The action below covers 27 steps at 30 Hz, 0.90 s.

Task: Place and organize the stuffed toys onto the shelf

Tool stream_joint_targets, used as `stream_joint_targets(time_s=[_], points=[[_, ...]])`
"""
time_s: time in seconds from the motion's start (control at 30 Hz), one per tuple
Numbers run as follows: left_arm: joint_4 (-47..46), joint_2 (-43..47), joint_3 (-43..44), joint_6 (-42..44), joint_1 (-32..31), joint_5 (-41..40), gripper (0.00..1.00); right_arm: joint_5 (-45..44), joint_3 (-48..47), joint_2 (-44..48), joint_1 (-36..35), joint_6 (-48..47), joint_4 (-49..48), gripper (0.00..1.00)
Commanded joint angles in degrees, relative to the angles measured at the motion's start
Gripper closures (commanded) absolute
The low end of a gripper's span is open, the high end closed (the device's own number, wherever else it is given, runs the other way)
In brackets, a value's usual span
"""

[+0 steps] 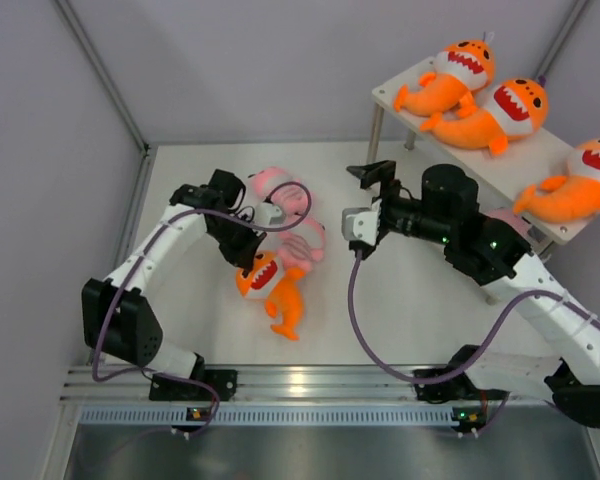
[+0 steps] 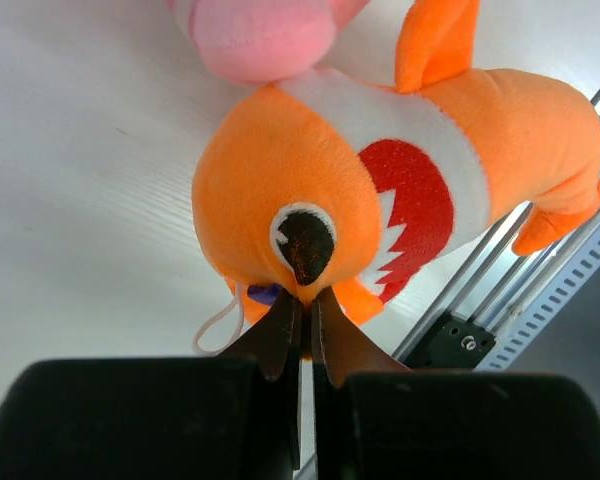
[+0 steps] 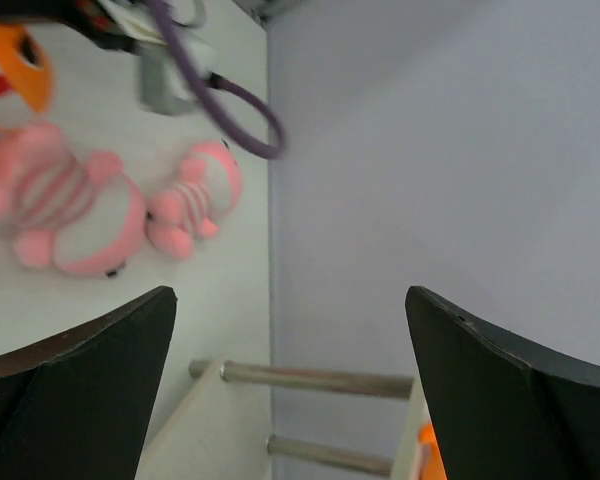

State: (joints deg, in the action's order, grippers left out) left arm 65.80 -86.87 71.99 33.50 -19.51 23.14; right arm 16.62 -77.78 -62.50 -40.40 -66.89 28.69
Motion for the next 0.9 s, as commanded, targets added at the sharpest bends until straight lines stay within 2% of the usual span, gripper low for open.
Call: stream_joint_targets(time_s=[0.0,0.1,0.17,0.2,0.27,0.4,0.47,0.6,0.73,0.87], points=[[3.89,6.27,8.76,2.1,-0.01,6.3,1.0,3.57,-0.45,0.09,-7.39,1.68,2.78,0.02],[6.26,7.68,13.33,3.41,0.35,9.8,1.0,3.96,1.22,0.45,-14.33,0.54,1.73,0.03],[9.15,7.77,15.98,6.12,1.31,12.18,1.0,-0.25,2.1,0.19,-20.55,-2.43,1.9,0.04],[10.21,7.59,18.69,7.19,1.57,14.63,1.0,-5.23,3.5,-0.08,-22.51,-3.5,1.9,0.04],[11.97,7.59,21.86,9.29,2.1,16.23,1.0,-8.61,5.43,-0.08,-25.24,-5.7,2.07,0.05],[13.12,7.51,24.34,12.46,2.19,19.66,1.0,-13.88,11.92,2.11,-26.91,-9.03,1.46,0.05],[13.3,7.59,24.34,14.04,2.1,22.56,1.0,-16.26,13.87,3.08,-30.06,-11.59,0.67,0.05],[13.39,6.28,24.43,14.23,2.1,28.36,1.0,-27.66,16.24,0.54,-36.58,-16.15,1.29,0.05],[13.39,5.75,23.73,14.76,2.02,29.25,1.0,-29.89,20.38,0.18,-38.7,-22.92,-5.9,0.06],[13.39,5.13,23.72,14.23,1.93,30.21,1.0,-30.24,19.77,-2.53,-38.87,-23.28,-5.57,0.08]])
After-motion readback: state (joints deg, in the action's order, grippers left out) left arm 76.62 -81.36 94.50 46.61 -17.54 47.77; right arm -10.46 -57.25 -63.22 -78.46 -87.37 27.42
